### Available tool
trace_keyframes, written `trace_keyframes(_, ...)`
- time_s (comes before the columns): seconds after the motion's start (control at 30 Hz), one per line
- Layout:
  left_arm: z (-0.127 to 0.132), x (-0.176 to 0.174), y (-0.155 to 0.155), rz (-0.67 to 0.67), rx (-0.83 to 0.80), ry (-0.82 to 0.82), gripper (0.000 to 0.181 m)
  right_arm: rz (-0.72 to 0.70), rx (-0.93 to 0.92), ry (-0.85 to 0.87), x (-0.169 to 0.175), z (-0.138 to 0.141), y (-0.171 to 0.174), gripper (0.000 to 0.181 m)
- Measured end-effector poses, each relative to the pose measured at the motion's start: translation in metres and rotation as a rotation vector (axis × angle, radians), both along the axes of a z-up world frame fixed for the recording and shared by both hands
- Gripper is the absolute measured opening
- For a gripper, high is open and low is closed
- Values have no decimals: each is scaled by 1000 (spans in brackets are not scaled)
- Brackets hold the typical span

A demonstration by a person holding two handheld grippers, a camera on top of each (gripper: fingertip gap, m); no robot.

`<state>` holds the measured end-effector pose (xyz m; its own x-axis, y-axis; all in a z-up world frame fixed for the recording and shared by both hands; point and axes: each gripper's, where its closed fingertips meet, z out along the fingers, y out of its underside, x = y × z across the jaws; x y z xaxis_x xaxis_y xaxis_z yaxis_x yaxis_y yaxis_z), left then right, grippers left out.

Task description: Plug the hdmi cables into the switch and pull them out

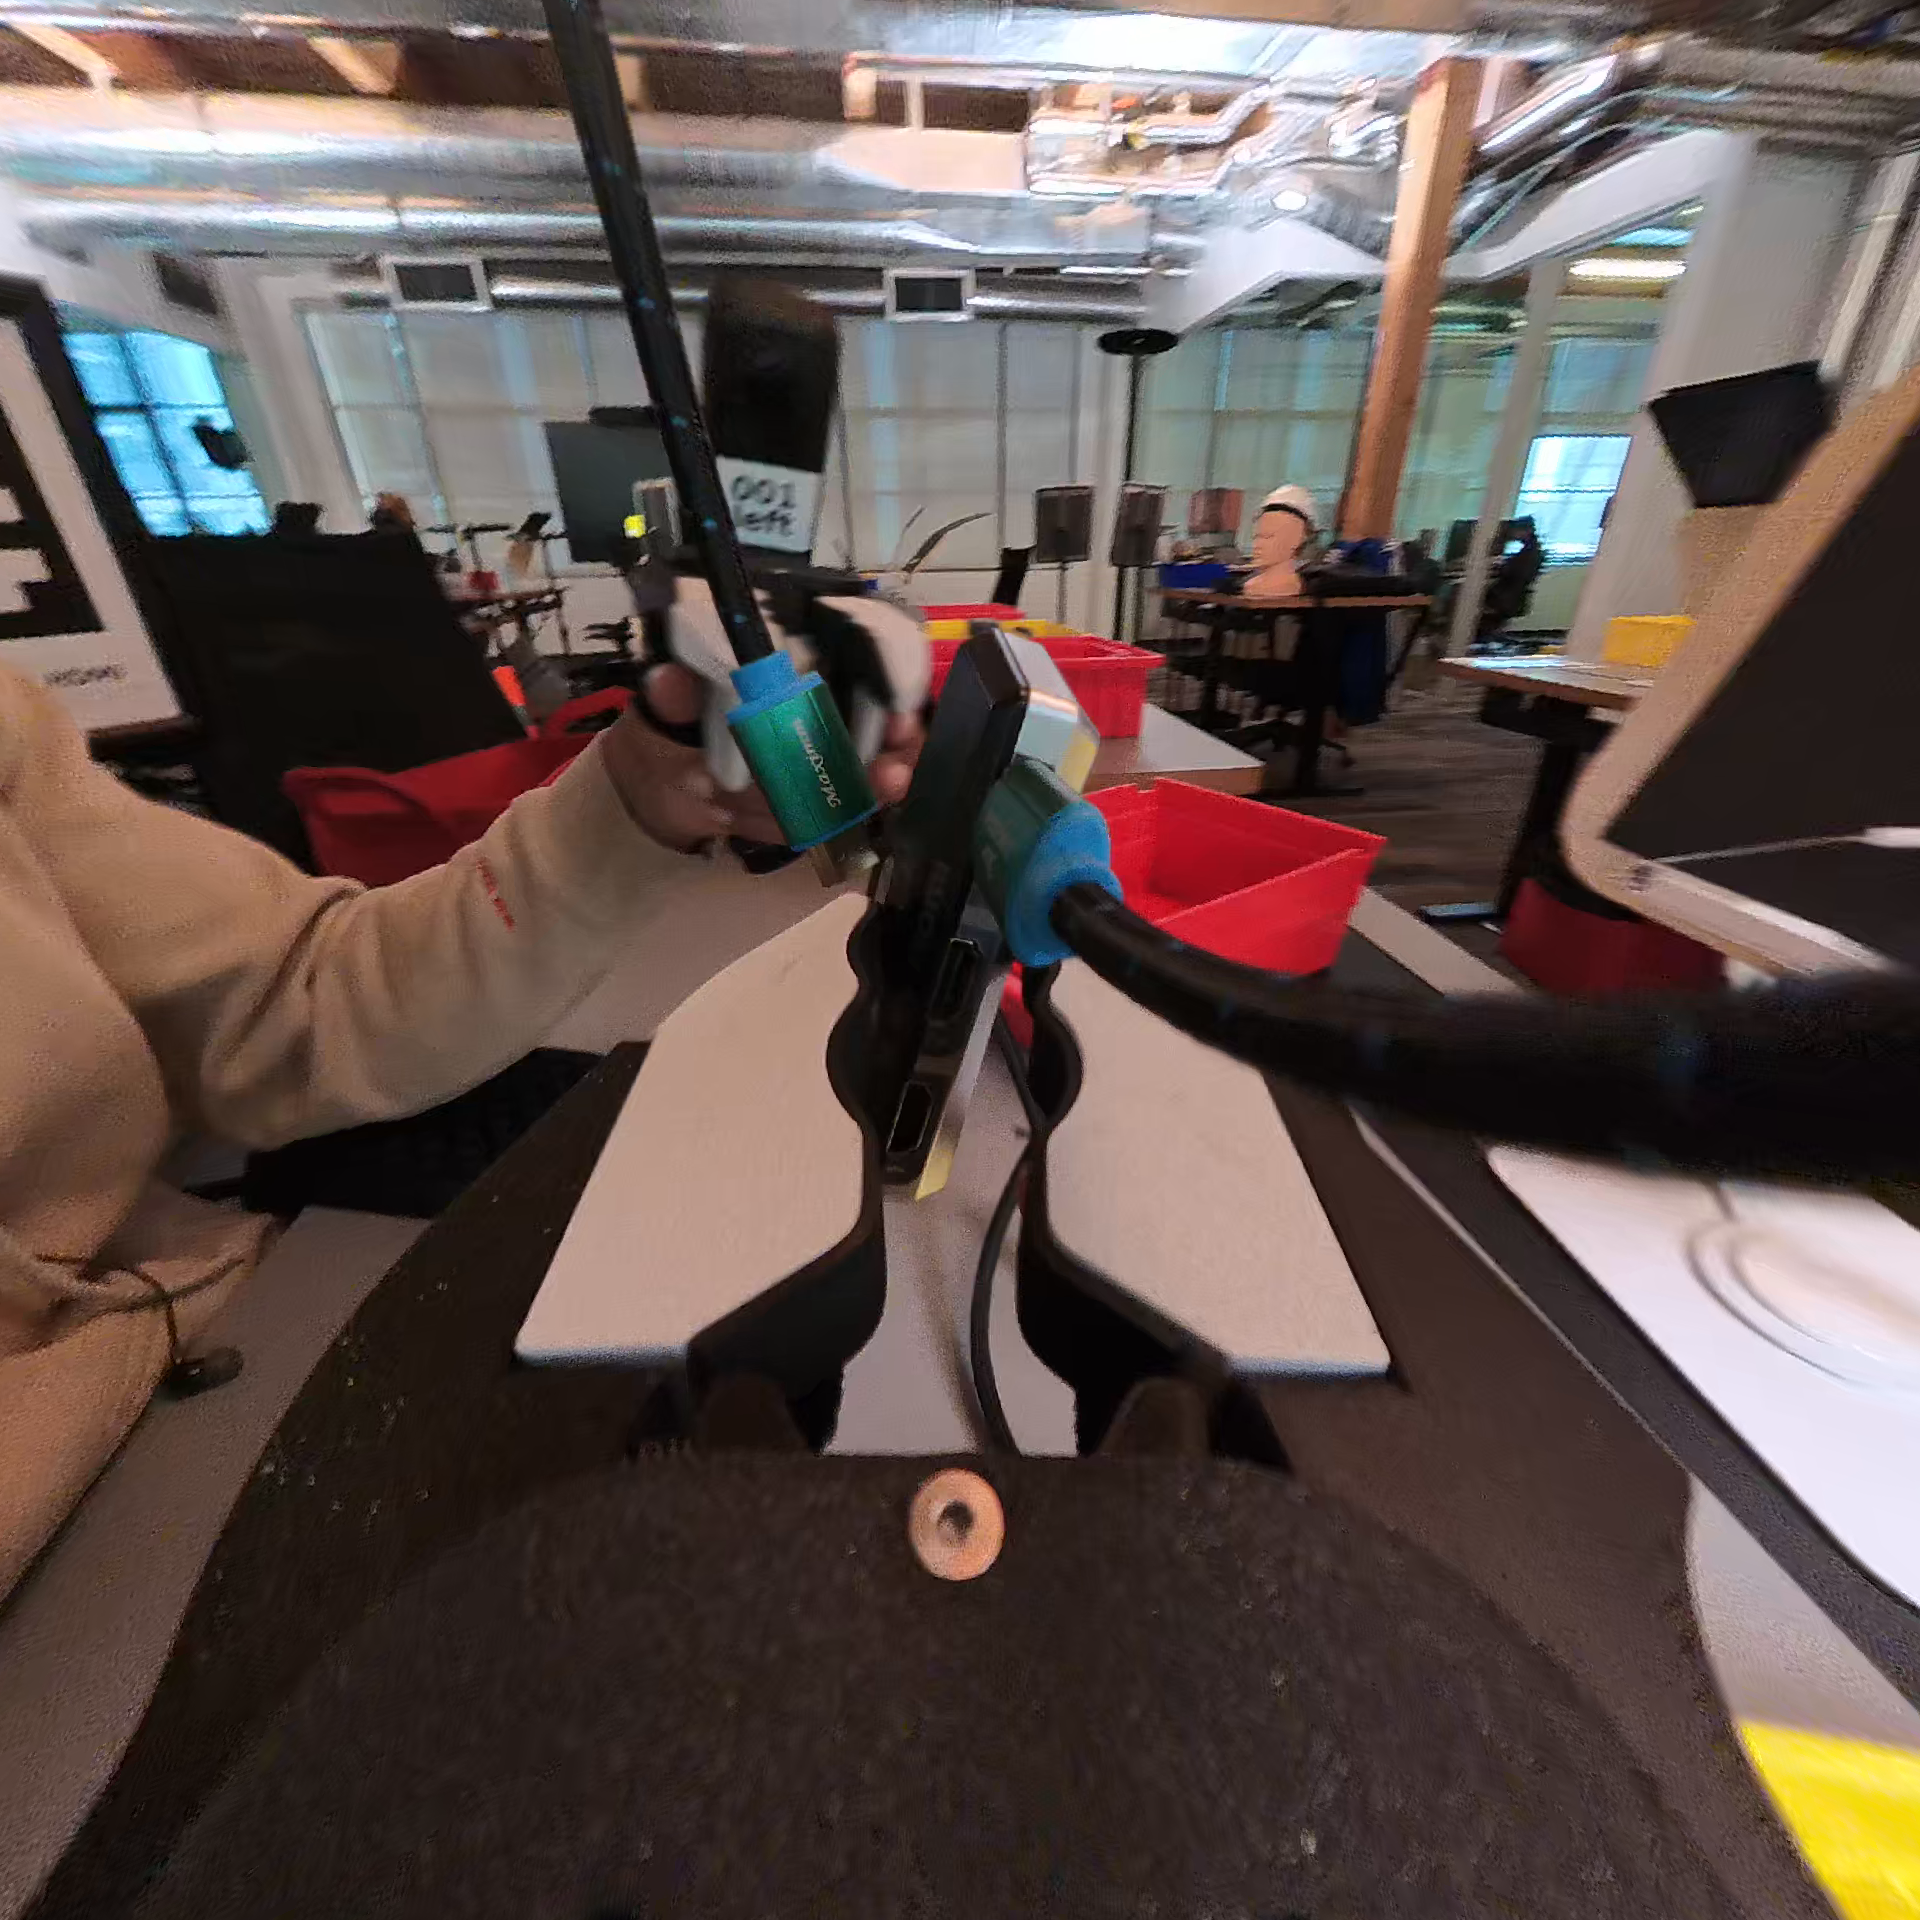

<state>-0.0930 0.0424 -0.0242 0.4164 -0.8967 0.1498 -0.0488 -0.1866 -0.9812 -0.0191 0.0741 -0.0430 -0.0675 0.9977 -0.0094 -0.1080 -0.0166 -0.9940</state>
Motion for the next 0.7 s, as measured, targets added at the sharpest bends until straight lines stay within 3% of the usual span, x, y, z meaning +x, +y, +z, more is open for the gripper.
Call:
trace_keyframes(0.07, -17, 2, 7, 23, -46, 76, 30, 67, 7, -21, -19, -9, -17, 25)
trace_keyframes(0.17, -29, 19, -5, -76, -79, 124, 33, 119, 47, -86, -41, -27, -36, 24)
trace_keyframes(0.27, -47, 30, -12, -140, -109, 200, 24, 140, 68, -89, -51, -31, -46, 23)
trace_keyframes(0.5, -51, 33, -2, -118, -116, 186, 22, 88, 54, -122, -47, -33, -35, 24)
trace_keyframes(0.7, -55, 28, -2, -129, -152, 185, 22, 54, 7, -44, -30, -18, -21, 23)
